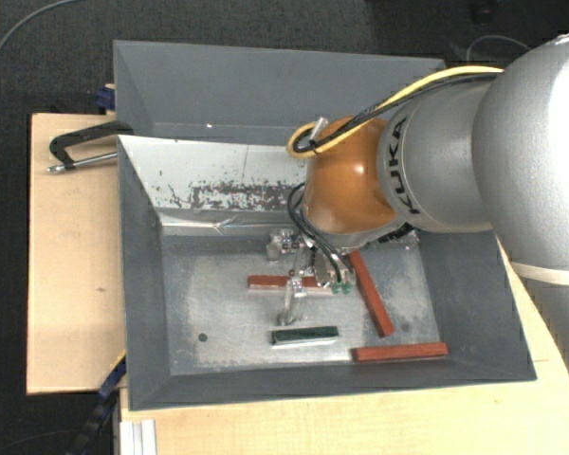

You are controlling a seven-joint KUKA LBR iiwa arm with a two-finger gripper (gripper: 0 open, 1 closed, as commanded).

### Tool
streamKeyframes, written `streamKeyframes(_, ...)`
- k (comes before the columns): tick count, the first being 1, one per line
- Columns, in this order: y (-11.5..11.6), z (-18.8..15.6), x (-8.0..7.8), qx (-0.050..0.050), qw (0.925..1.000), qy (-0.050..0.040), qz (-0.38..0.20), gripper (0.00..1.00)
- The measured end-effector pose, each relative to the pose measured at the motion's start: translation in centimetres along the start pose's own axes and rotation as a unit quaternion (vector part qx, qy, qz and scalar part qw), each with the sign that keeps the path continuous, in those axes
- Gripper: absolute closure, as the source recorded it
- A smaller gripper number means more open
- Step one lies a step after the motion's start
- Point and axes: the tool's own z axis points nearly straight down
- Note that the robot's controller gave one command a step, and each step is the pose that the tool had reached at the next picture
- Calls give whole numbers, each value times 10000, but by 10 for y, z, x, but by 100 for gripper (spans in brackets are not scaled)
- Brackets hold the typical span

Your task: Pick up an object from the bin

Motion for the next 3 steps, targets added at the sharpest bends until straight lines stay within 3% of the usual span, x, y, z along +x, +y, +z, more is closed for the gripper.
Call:
streamKeyframes(1,-3,-4,-2,6,10000,-32,26,100)
streamKeyframes(2,41,-4,-15,4,9916,-65,-1293,100)
streamKeyframes(3,4,-162,7,34,9452,-87,-3264,100)
